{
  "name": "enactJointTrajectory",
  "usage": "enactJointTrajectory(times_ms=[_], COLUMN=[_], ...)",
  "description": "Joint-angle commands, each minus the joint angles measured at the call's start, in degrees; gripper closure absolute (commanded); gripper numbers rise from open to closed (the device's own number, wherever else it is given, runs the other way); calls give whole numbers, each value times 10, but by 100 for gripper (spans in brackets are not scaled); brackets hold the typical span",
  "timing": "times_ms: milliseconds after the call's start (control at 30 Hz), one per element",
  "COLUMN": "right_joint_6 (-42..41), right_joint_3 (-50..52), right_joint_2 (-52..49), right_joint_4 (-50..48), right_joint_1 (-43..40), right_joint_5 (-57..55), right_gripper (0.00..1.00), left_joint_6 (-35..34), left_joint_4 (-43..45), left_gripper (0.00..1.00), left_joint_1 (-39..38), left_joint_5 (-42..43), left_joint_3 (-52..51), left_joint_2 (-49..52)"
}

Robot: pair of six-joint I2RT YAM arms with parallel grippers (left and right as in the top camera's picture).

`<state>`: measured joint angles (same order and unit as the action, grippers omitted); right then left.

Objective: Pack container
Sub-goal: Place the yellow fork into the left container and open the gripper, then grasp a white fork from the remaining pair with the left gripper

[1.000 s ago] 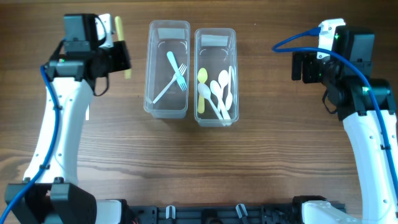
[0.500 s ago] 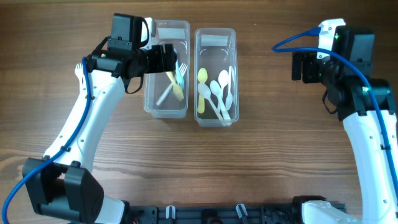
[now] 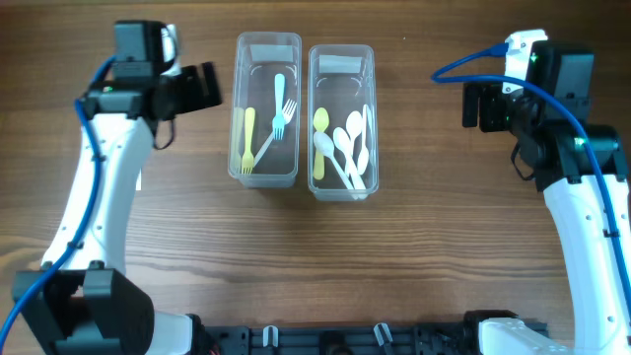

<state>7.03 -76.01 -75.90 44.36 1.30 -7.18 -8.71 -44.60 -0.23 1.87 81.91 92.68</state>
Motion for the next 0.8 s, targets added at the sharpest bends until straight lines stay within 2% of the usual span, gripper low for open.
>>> enactJointTrajectory(times_ms=[0,33,200,233,300,333,367,433,500,633,767], right_joint_6=[5,5,5,5,5,5,5,5,5,5,5], right_joint_3=[-4,-4,-4,-4,-4,-4,-4,-4,-4,-4,-4], right_joint_2=[-5,-5,-5,-5,-5,-5,-5,-5,-5,-5,-5], right_joint_4=[-2,-2,-2,-1,-2,-2,-2,-1,-1,-2,-2], right_joint_1=[-1,-1,-1,-1,-1,-1,-1,-1,-1,-1,-1], right_joint_5=[-12,-12,-12,-12,-12,-12,-12,-12,-12,-12,-12], right_gripper=[0,0,0,0,0,0,0,0,0,0,0], left_joint_6=[55,53,53,53,54,54,54,56,55,70,71], left_joint_4=[-36,-46,-52,-52,-52,-52,-52,-50,-41,-17,3], left_gripper=[0,1,17,23,47,56,60,61,53,54,51], left_joint_1=[49,69,112,118,128,131,133,134,134,135,141], left_joint_5=[-110,-107,-105,-105,-105,-104,-103,-103,-103,-103,-105], left_joint_3=[-2,-3,-14,-14,-14,-14,-14,-14,-14,-14,-14], left_joint_2=[-5,4,55,68,103,116,129,157,179,213,218])
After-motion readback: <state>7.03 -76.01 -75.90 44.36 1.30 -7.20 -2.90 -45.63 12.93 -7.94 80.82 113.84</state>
